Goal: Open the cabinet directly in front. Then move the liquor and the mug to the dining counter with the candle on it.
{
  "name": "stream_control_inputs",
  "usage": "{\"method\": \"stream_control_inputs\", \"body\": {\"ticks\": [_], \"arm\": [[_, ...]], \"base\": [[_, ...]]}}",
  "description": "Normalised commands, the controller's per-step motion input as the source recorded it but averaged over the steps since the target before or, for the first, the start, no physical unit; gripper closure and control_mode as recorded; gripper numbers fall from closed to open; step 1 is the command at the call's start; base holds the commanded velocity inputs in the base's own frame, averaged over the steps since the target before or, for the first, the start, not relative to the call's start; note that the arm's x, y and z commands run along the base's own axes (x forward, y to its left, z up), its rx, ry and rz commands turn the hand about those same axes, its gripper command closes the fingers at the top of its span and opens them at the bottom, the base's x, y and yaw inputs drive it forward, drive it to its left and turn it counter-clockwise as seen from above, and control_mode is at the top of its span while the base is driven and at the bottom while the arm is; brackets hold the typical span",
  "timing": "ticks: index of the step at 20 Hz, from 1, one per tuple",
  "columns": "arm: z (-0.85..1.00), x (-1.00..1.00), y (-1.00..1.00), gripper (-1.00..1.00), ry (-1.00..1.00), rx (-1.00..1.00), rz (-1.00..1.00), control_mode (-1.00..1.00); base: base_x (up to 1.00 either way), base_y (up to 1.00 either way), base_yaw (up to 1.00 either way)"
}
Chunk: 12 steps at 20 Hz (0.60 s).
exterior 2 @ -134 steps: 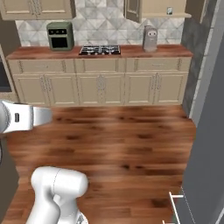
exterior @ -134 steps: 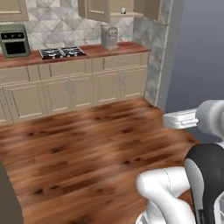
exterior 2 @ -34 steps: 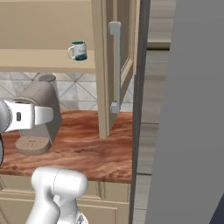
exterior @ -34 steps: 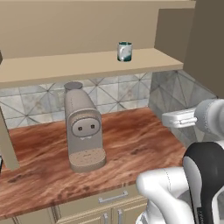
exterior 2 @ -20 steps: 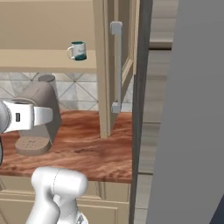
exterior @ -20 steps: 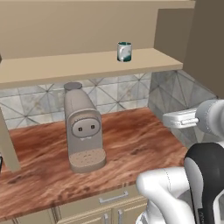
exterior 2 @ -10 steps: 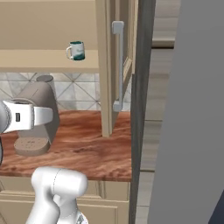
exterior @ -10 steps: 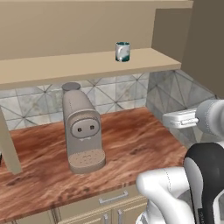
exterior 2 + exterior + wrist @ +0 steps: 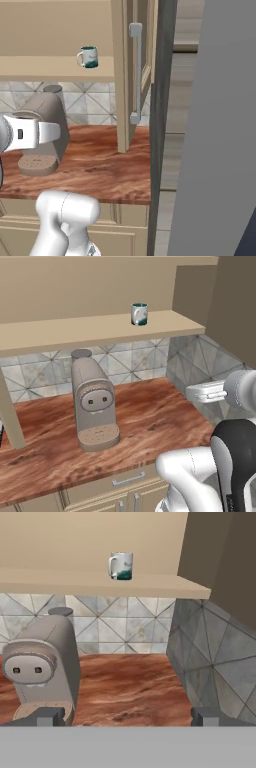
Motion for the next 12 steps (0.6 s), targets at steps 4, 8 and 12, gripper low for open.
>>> {"method": "stream_control_inputs", "body": {"ticks": [4, 8, 12], "arm": [[0.0, 0.0, 0.0, -1.0, 0.0, 0.0, 0.0, 1.0], [0.0, 0.0, 0.0, -1.0, 0.0, 0.0, 0.0, 1.0], [0.0, 0.0, 0.0, -1.0, 0.0, 0.0, 0.0, 1.0]], "base": [[0.01, 0.58, -0.07], [0.03, 0.14, -0.02], [0.0, 0.0, 0.0]]}}
